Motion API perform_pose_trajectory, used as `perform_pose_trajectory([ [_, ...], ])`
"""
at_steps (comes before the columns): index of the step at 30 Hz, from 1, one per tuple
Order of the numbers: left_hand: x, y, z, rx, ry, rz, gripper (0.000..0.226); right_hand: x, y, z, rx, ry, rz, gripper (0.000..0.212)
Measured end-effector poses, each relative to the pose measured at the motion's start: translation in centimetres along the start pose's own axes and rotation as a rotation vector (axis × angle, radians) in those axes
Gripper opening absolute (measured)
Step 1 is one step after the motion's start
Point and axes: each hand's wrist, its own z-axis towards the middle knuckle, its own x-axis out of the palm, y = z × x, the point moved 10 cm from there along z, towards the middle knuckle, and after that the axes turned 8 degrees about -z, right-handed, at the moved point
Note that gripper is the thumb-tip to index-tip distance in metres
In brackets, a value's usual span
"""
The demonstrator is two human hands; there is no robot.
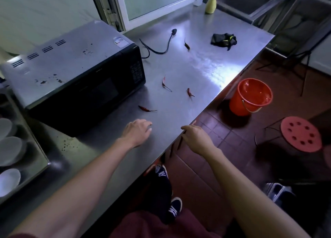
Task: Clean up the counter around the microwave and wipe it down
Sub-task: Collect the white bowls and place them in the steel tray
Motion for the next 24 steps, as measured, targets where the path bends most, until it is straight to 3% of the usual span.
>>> perform_pose_trajectory([
  [10, 0.3, 6.4, 9.6, -0.064, -0.105, -0.139, 0.034, -1.3, 0.2, 10.1, -0.083, 0.093, -0.090, 0.038],
  [19, 1.8, 7.9, 13.5, -0.051, -0.127, -0.039, 0.006, -3.1, 0.4, 15.6, -0.095, 0.133, -0.100, 0.033],
  [24, 1.5, 7.3, 15.5, -0.055, -0.139, -0.088, 0.009, -5.2, -1.6, 18.5, -0.045, 0.100, -0.093, 0.033],
])
